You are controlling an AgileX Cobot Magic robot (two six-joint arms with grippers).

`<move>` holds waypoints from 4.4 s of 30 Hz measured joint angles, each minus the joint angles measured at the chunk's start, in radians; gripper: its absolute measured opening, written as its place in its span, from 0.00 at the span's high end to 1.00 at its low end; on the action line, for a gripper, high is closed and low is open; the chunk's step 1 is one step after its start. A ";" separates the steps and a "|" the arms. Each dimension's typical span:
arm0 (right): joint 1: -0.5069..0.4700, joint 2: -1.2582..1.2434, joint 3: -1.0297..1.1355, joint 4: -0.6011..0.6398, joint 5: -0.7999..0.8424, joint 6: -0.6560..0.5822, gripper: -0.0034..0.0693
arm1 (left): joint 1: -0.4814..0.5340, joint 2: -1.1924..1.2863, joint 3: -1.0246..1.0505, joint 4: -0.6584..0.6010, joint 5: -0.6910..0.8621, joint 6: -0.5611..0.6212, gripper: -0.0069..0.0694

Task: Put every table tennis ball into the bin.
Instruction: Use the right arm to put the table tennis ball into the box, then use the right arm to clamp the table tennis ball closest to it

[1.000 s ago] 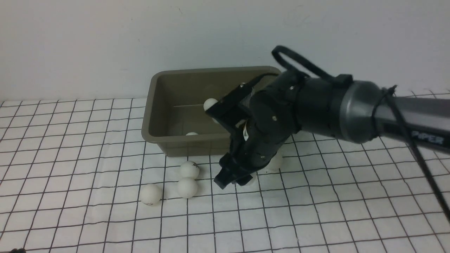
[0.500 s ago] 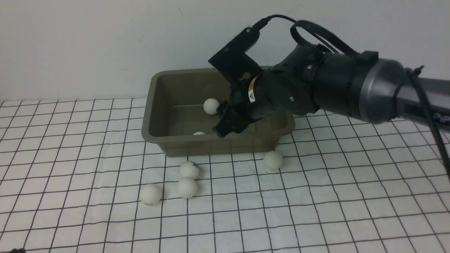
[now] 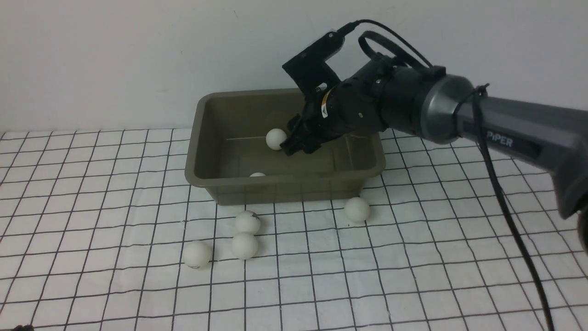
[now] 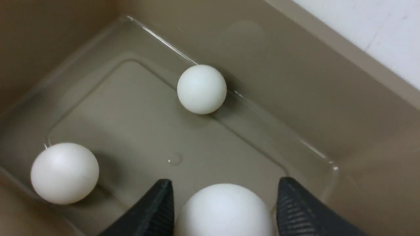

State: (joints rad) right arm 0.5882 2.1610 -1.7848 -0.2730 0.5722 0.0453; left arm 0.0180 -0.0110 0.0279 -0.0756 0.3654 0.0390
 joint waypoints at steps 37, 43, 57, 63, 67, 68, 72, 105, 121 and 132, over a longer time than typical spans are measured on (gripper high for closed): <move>0.000 -0.873 0.966 -0.075 -0.180 0.395 0.35 | 0.000 0.000 0.000 0.000 0.000 0.000 0.91; 0.000 -0.732 0.995 -0.116 -0.289 0.552 0.35 | 0.000 0.000 0.000 0.000 0.000 0.000 0.91; -0.001 -0.476 0.995 -0.377 -0.460 0.685 0.35 | 0.000 0.000 0.000 0.000 0.000 0.000 0.91; -0.007 -0.424 0.973 -0.449 -0.475 0.717 0.35 | 0.000 0.000 0.000 0.000 0.000 0.000 0.91; -0.041 -0.388 0.939 -0.493 -0.487 0.741 0.35 | 0.000 0.000 0.000 0.000 0.000 0.000 0.91; -0.050 -0.388 0.937 -0.497 -0.492 0.743 0.35 | 0.000 0.000 0.000 0.000 0.000 0.000 0.91; -0.087 -0.388 0.933 -0.508 -0.564 0.744 0.35 | 0.000 0.000 0.000 0.000 0.000 0.000 0.91; -0.145 -0.248 0.824 -0.511 -0.642 0.720 0.35 | 0.000 0.000 0.000 0.000 0.000 0.000 0.91; -0.145 -0.205 0.767 -0.512 -0.627 0.720 0.35 | 0.000 0.000 0.000 0.000 0.000 0.000 0.91; -0.145 -0.165 0.740 -0.512 -0.636 0.720 0.35 | 0.000 0.000 0.000 0.000 0.000 0.000 0.91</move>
State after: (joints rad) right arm 0.4435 1.9960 -1.0453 -0.7852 -0.0637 0.7654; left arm 0.0180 -0.0110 0.0279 -0.0756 0.3654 0.0390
